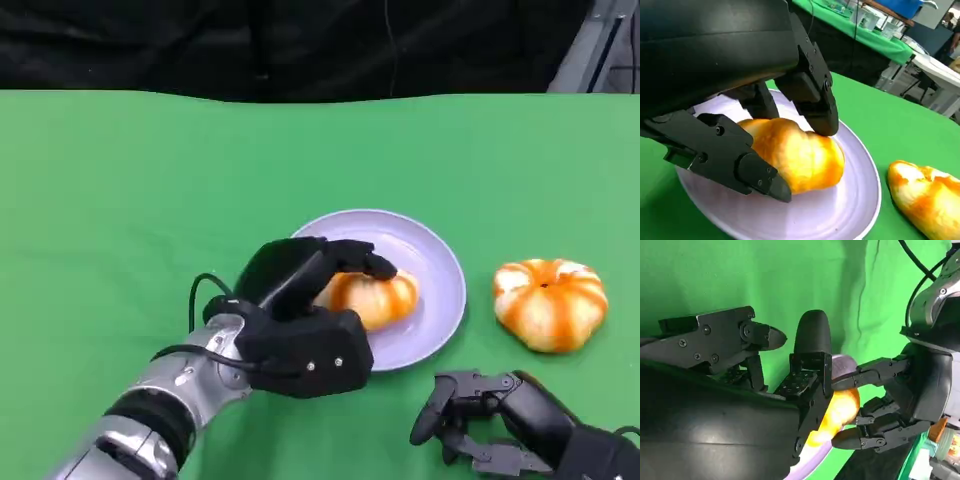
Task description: Grasp the bread from the table and place it into the plate.
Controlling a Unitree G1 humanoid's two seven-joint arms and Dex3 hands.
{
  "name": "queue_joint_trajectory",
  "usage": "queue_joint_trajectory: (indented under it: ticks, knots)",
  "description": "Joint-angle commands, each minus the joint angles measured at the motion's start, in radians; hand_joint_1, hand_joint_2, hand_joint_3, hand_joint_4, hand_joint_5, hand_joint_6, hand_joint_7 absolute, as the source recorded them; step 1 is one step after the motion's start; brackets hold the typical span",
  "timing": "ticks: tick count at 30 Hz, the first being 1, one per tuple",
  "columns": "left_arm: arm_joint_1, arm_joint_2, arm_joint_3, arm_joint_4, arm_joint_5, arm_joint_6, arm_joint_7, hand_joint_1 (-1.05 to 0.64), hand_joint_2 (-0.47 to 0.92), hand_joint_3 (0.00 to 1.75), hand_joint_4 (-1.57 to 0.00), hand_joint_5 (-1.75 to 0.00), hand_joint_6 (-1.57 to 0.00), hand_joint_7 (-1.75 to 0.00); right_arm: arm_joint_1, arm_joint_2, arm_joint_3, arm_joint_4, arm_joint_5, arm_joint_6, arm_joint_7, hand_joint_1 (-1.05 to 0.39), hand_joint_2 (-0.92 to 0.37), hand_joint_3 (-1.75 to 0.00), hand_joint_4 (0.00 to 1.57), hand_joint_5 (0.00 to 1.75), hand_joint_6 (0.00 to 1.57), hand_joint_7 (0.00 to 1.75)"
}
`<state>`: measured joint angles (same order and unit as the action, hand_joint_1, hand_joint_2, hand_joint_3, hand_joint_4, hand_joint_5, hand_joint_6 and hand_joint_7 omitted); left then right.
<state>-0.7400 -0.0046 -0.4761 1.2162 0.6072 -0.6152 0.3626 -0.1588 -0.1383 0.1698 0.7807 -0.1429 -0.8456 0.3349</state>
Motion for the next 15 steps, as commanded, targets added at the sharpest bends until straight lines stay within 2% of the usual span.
queue_joint_trajectory:
  ticks: [1, 4, 9, 15]
  knots:
    - [-0.015, 0.002, -0.009, 0.012, 0.011, 0.012, 0.017, -0.34, 0.87, 0.01, -0.87, -0.01, -0.78, 0.0, 0.009, -0.011, 0.0, -0.005, 0.004, 0.0, -0.006, -0.02, -0.92, -0.45, 0.69, 1.5, 0.76, 1.07]
    - [-0.016, -0.001, -0.005, 0.015, 0.001, 0.012, 0.005, -0.43, 0.91, 0.05, -0.79, 0.0, -0.71, 0.0, 0.011, -0.009, -0.001, -0.008, 0.009, 0.0, -0.003, -0.02, -0.92, -0.45, 0.69, 1.51, 0.76, 1.08]
    - [-0.021, 0.002, 0.012, 0.013, -0.027, 0.015, -0.073, -0.58, 0.92, 0.35, -0.57, 0.0, -0.52, 0.0, 0.014, -0.008, -0.001, -0.017, 0.016, 0.006, 0.003, 0.0, -0.92, -0.45, 0.69, 1.5, 0.76, 1.08]
    - [-0.015, 0.005, 0.043, -0.001, -0.069, 0.009, -0.153, -0.7, 0.92, 0.59, -0.45, 0.0, -0.4, 0.0, 0.014, -0.009, 0.0, -0.017, 0.014, 0.004, 0.005, 0.0, -0.92, -0.45, 0.69, 1.52, 0.76, 1.09]
